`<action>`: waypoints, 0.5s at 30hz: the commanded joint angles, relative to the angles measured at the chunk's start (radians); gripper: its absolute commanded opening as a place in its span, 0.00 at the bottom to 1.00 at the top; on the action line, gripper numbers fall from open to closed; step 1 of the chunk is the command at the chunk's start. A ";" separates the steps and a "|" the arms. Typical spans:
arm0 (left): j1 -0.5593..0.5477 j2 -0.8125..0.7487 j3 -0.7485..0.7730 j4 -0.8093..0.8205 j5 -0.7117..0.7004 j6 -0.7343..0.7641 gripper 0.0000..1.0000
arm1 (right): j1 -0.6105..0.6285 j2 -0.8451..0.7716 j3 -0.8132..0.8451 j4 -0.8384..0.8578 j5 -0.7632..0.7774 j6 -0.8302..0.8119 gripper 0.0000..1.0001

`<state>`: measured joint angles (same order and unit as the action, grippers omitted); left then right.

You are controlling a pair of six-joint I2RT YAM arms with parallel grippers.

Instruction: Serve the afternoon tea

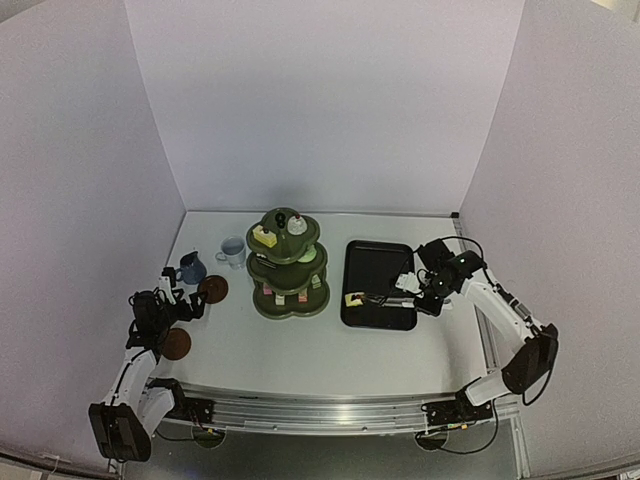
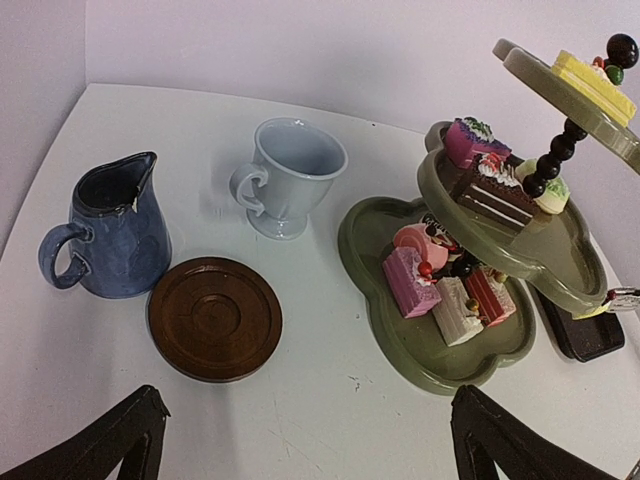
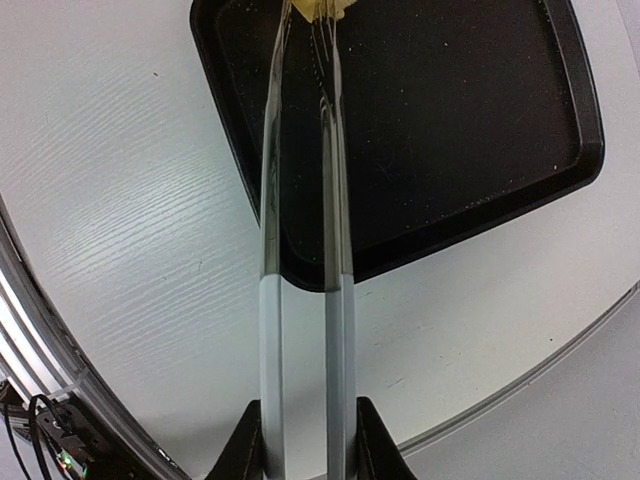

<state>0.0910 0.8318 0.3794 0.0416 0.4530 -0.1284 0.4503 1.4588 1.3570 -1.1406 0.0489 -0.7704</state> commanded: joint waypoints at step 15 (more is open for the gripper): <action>0.004 -0.027 0.010 0.023 0.018 0.005 1.00 | -0.004 -0.008 0.586 -0.216 -0.064 0.418 0.00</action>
<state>0.0910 0.8222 0.3794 0.0425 0.4538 -0.1287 0.4486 1.4399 1.7753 -1.2665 0.0468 -0.4791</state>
